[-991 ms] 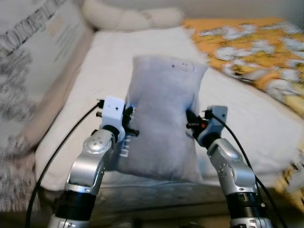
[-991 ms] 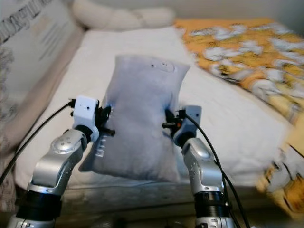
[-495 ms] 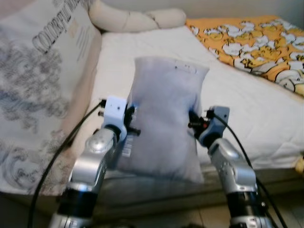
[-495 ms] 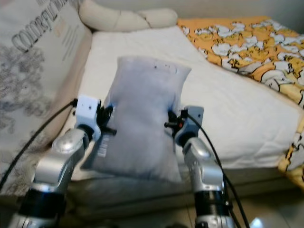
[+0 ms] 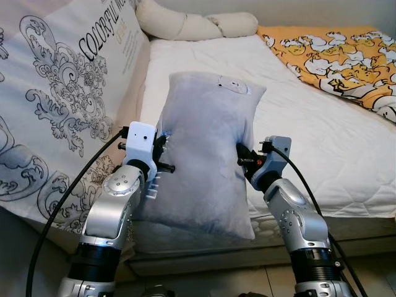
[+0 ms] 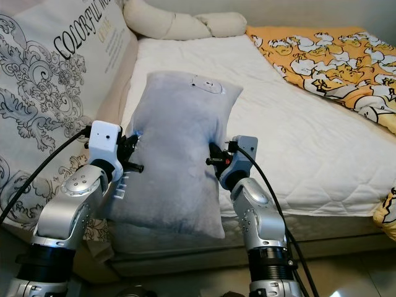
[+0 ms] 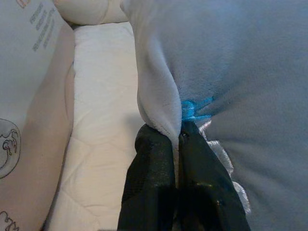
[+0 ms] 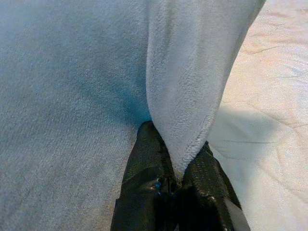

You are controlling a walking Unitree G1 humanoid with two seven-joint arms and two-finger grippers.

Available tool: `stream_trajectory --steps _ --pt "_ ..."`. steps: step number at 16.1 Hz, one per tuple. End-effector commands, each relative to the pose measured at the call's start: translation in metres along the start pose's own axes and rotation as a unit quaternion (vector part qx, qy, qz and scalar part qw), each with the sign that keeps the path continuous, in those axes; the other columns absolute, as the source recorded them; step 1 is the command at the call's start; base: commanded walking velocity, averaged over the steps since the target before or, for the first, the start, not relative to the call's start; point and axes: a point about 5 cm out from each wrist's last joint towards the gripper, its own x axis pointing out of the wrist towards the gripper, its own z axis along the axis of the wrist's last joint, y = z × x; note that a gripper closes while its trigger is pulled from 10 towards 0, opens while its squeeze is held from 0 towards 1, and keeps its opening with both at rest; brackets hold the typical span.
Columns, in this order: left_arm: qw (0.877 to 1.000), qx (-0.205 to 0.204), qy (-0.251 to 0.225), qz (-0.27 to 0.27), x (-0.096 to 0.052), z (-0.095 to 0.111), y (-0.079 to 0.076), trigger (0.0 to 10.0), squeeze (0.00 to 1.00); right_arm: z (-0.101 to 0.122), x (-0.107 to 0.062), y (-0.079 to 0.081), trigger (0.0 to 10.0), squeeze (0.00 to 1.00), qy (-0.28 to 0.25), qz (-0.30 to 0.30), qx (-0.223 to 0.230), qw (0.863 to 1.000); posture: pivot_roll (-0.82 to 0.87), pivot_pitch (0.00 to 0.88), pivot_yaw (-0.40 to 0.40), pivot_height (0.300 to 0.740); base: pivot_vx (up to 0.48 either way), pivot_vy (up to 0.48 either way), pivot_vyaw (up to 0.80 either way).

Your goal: Clean up the room

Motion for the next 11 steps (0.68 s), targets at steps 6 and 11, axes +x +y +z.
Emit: stream_trajectory --steps 6,11 --pt "0.999 -0.003 -0.020 0.027 0.0023 0.0109 0.0114 10.0 0.00 0.0029 0.0011 0.0092 10.0 0.00 0.006 0.029 -0.027 0.999 -0.01 0.000 0.020 0.740 0.273 0.000 0.40" --pt "0.999 -0.007 -0.017 0.034 0.0031 0.0101 0.0142 10.0 0.00 0.0020 0.0008 0.0111 10.0 0.00 0.018 0.046 -0.045 0.998 -0.01 0.000 0.022 0.740 0.322 0.000 0.00"
